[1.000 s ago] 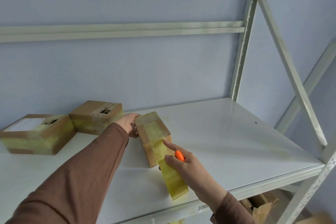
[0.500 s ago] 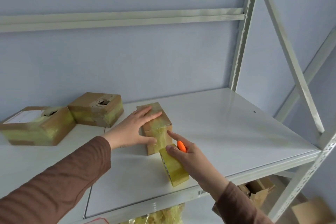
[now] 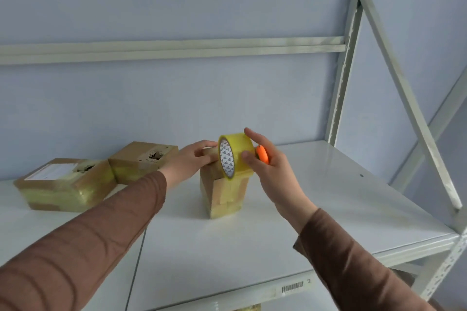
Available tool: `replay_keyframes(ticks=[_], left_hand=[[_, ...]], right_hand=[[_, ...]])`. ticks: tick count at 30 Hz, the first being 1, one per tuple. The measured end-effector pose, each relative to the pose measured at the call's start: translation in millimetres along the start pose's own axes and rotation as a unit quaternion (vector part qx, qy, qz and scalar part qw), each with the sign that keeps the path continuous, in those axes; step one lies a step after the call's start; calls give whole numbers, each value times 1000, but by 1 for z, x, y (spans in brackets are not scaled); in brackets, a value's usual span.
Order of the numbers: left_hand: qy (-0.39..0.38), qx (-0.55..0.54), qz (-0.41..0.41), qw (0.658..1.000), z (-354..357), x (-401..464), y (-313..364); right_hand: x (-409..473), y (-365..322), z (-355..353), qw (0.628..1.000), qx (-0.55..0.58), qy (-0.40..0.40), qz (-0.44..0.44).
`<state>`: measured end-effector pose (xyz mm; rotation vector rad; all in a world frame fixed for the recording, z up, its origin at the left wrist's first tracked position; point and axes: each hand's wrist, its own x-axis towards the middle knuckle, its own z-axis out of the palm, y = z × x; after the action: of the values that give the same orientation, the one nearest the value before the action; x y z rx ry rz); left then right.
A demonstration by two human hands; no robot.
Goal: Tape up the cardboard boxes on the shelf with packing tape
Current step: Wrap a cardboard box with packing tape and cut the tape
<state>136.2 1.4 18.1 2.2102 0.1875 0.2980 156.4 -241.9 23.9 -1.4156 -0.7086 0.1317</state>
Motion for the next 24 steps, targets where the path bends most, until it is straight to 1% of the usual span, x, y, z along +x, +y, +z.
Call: replay_keyframes(ticks=[2, 3, 4, 5, 8, 9, 10, 12, 16, 17, 19, 20, 22, 24], left_hand=[[49, 66, 54, 995, 0, 3, -2], [53, 102, 74, 991, 0, 4, -3], [38, 128, 95, 986, -1, 2, -2], [2, 135, 103, 986, -4, 0, -2], [-146, 112, 89, 979, -15, -5, -2], [-166, 113, 88, 976, -16, -5, -3], [-166, 114, 88, 976, -17, -5, -2], [-138, 116, 102, 978, -15, -5, -3], [-90, 112, 163, 976, -7, -3, -12], [-78, 117, 163, 977, -5, -1, -15], [-61, 124, 117, 983, -4, 0, -16], [-64, 129, 104, 984, -6, -1, -16], [-76, 132, 108, 982, -7, -1, -16], [-77, 120, 105, 984, -7, -2, -15]], right_hand=[[12, 2, 6, 999, -34, -10, 10], [16, 2, 8, 999, -43, -21, 16], [21, 3, 10, 998, -45, -33, 19], [24, 4, 11, 998, -40, -44, 22], [28, 12, 10, 997, -37, -64, 25], [28, 12, 11, 996, -35, -72, 31], [28, 13, 12, 995, -37, -80, 39], [28, 13, 16, 995, -41, -84, 39], [12, 7, 24, 1000, 7, -23, 19], [3, 8, 24, 1000, 24, -7, 15], [-21, 15, 26, 999, 30, -2, 15], [-34, 22, 27, 999, 12, -5, 32], [-57, 37, 27, 995, -15, -1, 97], [-71, 53, 23, 986, -11, 1, 169]])
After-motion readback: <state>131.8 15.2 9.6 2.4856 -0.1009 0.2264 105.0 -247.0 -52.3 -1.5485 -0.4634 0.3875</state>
